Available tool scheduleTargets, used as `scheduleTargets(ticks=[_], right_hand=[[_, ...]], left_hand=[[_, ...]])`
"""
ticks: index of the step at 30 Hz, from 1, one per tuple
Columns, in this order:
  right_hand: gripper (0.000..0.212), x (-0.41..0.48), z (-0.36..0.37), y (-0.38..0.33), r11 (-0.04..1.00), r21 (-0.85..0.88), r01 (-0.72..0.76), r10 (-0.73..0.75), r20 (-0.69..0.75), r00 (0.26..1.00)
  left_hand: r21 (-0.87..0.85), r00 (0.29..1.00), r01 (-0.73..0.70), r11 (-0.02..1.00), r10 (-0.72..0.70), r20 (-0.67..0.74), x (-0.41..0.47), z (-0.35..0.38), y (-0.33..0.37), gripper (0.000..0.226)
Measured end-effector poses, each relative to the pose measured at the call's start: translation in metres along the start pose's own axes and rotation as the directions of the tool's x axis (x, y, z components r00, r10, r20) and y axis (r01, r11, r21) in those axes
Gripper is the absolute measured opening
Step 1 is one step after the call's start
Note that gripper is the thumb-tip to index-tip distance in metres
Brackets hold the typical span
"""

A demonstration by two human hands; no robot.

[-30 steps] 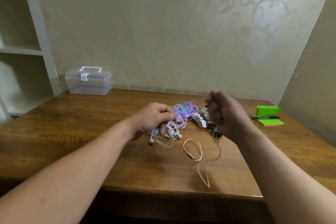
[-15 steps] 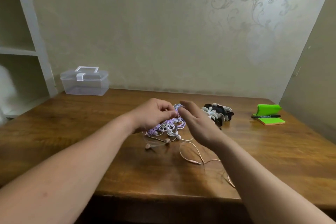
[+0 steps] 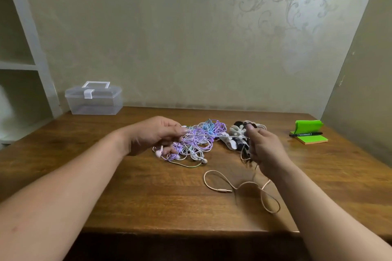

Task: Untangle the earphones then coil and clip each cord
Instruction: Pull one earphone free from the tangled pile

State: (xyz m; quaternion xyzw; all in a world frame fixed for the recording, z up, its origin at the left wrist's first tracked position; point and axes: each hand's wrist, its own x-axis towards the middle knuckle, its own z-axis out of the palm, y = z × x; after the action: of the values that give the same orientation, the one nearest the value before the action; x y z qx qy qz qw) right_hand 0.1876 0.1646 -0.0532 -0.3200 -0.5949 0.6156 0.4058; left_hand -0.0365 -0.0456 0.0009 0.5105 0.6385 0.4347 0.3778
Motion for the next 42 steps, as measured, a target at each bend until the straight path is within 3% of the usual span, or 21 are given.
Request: scheduleTargets(ticks=[2, 3, 4, 5, 6, 7, 9, 10, 13, 17, 21, 24, 28, 30, 31, 33, 35, 36, 39, 42], right_hand=[[0.039, 0.000, -0.005, 0.003, 0.920, -0.383, 0.086, -0.072, 0.052, 0.996], [0.042, -0.003, -0.004, 0.003, 0.760, -0.621, 0.192, -0.146, 0.125, 0.981], [0.044, -0.007, 0.001, 0.001, 0.583, -0.751, 0.310, -0.213, 0.227, 0.950], [0.044, -0.014, 0.011, -0.004, 0.487, -0.768, 0.416, -0.272, 0.320, 0.908], [0.043, -0.024, 0.025, -0.010, 0.505, -0.709, 0.492, -0.302, 0.388, 0.871], [0.048, -0.033, 0.040, -0.017, 0.593, -0.622, 0.511, -0.279, 0.437, 0.855], [0.051, -0.043, 0.064, -0.026, 0.826, -0.414, 0.382, -0.127, 0.523, 0.843], [0.047, -0.042, 0.069, -0.025, 0.885, -0.366, 0.289, -0.042, 0.554, 0.831], [0.045, -0.028, 0.056, -0.023, 0.849, -0.452, 0.272, 0.015, 0.536, 0.844], [0.032, -0.007, 0.029, -0.014, 0.858, -0.454, 0.241, -0.006, 0.459, 0.888], [0.024, 0.000, 0.034, -0.006, 0.835, -0.489, 0.254, 0.013, 0.477, 0.879], [0.023, 0.006, 0.043, -0.012, 0.829, -0.503, 0.246, 0.013, 0.458, 0.889], [0.033, 0.014, 0.047, -0.020, 0.638, -0.667, 0.385, -0.087, 0.435, 0.896], [0.039, 0.018, 0.044, -0.025, 0.595, -0.689, 0.413, -0.195, 0.374, 0.906], [0.039, 0.020, 0.044, -0.026, 0.607, -0.670, 0.428, -0.227, 0.370, 0.901], [0.033, 0.019, 0.048, -0.025, 0.736, -0.542, 0.404, -0.183, 0.415, 0.891], [0.046, 0.016, 0.054, -0.020, 0.916, -0.362, 0.175, 0.010, 0.456, 0.890], [0.053, 0.015, 0.054, -0.017, 0.944, -0.323, 0.067, 0.099, 0.471, 0.877], [0.048, 0.021, 0.043, -0.013, 0.922, -0.386, 0.044, 0.175, 0.513, 0.840], [0.029, 0.030, 0.032, -0.015, 0.884, -0.417, 0.210, 0.058, 0.545, 0.836]], left_hand=[[0.020, 0.999, -0.015, 1.000, 0.015, -0.046, 0.003, 0.000, 0.004, 0.028], [0.066, 0.997, -0.025, 0.998, 0.029, -0.072, 0.005, 0.003, 0.007, 0.026], [0.115, 0.995, -0.037, 0.993, 0.047, -0.087, 0.008, 0.007, 0.008, 0.024], [0.162, 0.995, -0.043, 0.986, 0.058, -0.085, 0.012, 0.012, 0.010, 0.021], [0.191, 0.995, -0.046, 0.981, 0.061, -0.074, 0.015, 0.019, 0.011, 0.019], [0.205, 0.996, -0.049, 0.978, 0.063, -0.062, 0.019, 0.026, 0.013, 0.016], [0.242, 0.995, -0.067, 0.968, 0.083, -0.056, 0.027, 0.038, 0.015, 0.016], [0.271, 0.993, -0.078, 0.959, 0.100, -0.068, 0.031, 0.042, 0.016, 0.020], [0.266, 0.991, -0.059, 0.962, 0.087, -0.098, 0.036, 0.035, 0.009, 0.012], [0.217, 0.999, -0.005, 0.976, 0.014, -0.039, 0.043, 0.031, -0.011, 0.024], [0.308, 0.986, -0.079, 0.948, 0.119, -0.116, 0.067, 0.049, -0.019, 0.019], [0.381, 0.976, -0.144, 0.913, 0.194, -0.096, 0.084, 0.064, -0.020, 0.016], [0.516, 0.976, -0.172, 0.839, 0.216, -0.027, 0.091, 0.071, -0.022, 0.024], [0.599, 0.978, -0.162, 0.784, 0.207, -0.006, 0.089, 0.070, -0.019, 0.029], [0.633, 0.977, -0.164, 0.756, 0.213, 0.000, 0.088, 0.069, -0.017, 0.027], [0.647, 0.970, -0.184, 0.740, 0.245, -0.005, 0.087, 0.065, -0.011, 0.015], [0.628, 0.958, -0.188, 0.755, 0.282, -0.053, 0.085, 0.062, -0.004, 0.007], [0.624, 0.947, -0.193, 0.757, 0.311, -0.085, 0.084, 0.059, -0.003, 0.008], [0.613, 0.901, -0.180, 0.770, 0.378, -0.211, 0.078, 0.052, -0.007, 0.014], [0.501, 0.955, -0.086, 0.861, 0.215, -0.206, 0.070, 0.046, -0.008, 0.014]])
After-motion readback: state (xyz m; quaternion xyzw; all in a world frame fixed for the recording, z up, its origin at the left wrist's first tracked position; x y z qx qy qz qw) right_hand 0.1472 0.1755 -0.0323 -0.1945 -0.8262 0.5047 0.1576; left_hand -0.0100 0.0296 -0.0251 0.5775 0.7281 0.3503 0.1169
